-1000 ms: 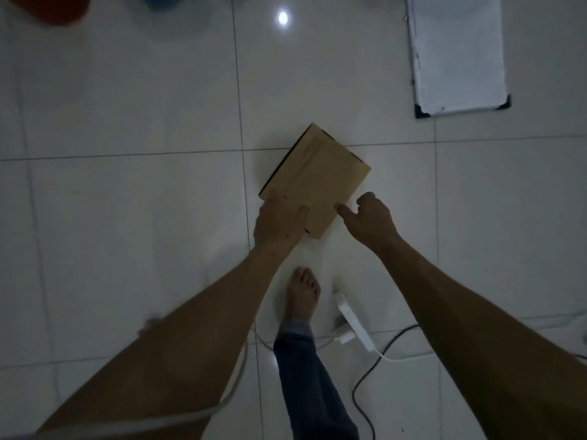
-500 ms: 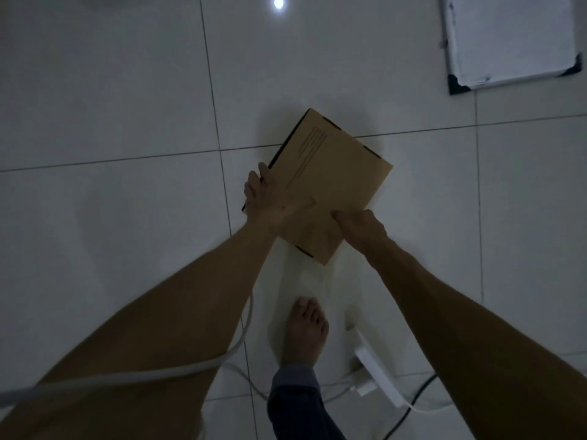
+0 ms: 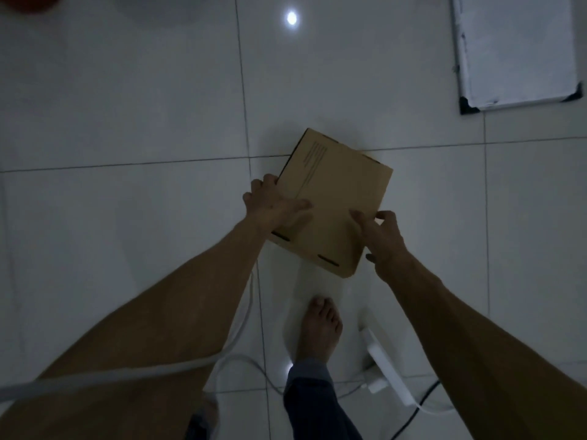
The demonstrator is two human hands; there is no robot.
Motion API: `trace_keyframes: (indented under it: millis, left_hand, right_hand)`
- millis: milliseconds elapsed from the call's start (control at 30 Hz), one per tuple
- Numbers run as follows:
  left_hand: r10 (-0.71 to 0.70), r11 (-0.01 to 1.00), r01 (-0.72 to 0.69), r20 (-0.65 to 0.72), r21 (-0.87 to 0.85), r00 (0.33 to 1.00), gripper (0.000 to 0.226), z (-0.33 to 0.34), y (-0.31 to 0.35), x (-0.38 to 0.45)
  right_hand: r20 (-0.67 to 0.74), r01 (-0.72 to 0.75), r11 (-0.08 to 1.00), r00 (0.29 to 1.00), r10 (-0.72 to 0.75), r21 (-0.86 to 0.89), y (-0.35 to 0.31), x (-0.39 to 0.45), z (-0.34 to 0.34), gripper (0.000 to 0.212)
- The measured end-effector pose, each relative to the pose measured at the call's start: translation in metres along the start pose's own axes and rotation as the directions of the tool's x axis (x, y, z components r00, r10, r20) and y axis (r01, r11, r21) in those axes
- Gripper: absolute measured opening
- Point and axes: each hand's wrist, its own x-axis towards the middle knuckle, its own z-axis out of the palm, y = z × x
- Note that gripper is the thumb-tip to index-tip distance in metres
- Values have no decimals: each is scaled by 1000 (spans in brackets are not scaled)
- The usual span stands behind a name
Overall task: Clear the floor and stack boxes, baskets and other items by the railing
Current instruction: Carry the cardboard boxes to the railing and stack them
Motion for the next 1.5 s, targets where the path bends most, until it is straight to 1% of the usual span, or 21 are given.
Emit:
trace_keyframes:
  millis: [33, 100, 167, 200, 300, 433, 567, 633, 733, 800, 867, 933, 1000, 1100, 1233, 1300, 1367, 1433, 1500]
  left_hand:
    - [-17, 1000, 18, 28, -25, 999, 107, -2, -7, -15]
    - [-15, 996, 17, 23, -82, 1000, 107, -25, -15, -45]
    - [-44, 985, 45, 9, -169, 999, 105, -51, -25, -76]
    - [-71, 975, 69, 0, -211, 998, 105, -69, -29, -91]
    - [-87, 935, 79, -8, -345, 996, 110, -119, -47, -143]
    - [-112, 880, 99, -1, -465, 994, 111, -187, -74, -226]
    - [-134, 825, 112, 0, -554, 991, 98, -253, -117, -314]
    - [-130, 789, 105, 3, -606, 992, 90, -288, -141, -360]
    - [-108, 712, 58, -28, -700, 994, 81, -342, -173, -431]
    - [-109, 637, 30, -51, -770, 993, 77, -376, -195, -473]
    - [-109, 576, 10, -65, -818, 992, 78, -409, -216, -511]
    - [-116, 532, -9, -84, -847, 990, 84, -439, -238, -545]
    - [-138, 483, 0, -76, -875, 988, 87, -469, -261, -578]
    - [-109, 455, 5, -50, -890, 993, 75, -508, -300, -614]
    - [-128, 427, -68, -134, -902, 983, 57, -551, -338, -637]
    - [-151, 401, -113, -187, -909, 971, 55, -569, -352, -638]
    - [-176, 345, -141, -211, -928, 962, 59, -582, -366, -638]
    - [-218, 309, -165, -239, -937, 946, 48, -594, -374, -640]
    - [-258, 256, -183, -249, -949, 933, 37, -606, -381, -639]
  right_hand:
    - [8, 8, 1000, 1000, -8, 28, -4, -14, 0, 71]
    - [34, 26, 997, 999, -28, 70, -16, -46, 0, 64]
    - [74, 72, 994, 994, -78, 77, -31, -84, 0, 60]
    - [95, 107, 992, 989, -113, 66, -38, -104, 0, 59]
    - [166, 219, 975, 961, -223, 42, -64, -171, 4, 59]
    - [248, 307, 951, 920, -305, 29, -104, -269, 18, 60]
    - [319, 434, 898, 863, -393, -68, -139, -376, 39, 58]
    - [347, 473, 875, 841, -415, -100, -153, -430, 50, 57]
    - [405, 477, 873, 821, -403, -98, -169, -508, 66, 59]
    - [456, 436, 898, 811, -365, -58, -176, -556, 78, 63]
    - [510, 394, 919, 793, -332, -15, -180, -599, 93, 66]
    - [564, 367, 930, 770, -298, -9, -183, -638, 110, 70]
    - [612, 356, 934, 745, -265, -28, -186, -675, 130, 72]
    - [676, 378, 925, 692, -252, -43, -194, -724, 165, 73]
    - [735, 487, 868, 624, -265, -100, -215, -768, 214, 73]
    - [749, 549, 821, 607, -264, -155, -226, -781, 237, 72]
    - [758, 619, 757, 592, -273, -211, -236, -795, 261, 74]
    - [760, 680, 681, 586, -282, -272, -246, -804, 286, 77]
    - [762, 744, 581, 573, -301, -330, -254, -809, 314, 84]
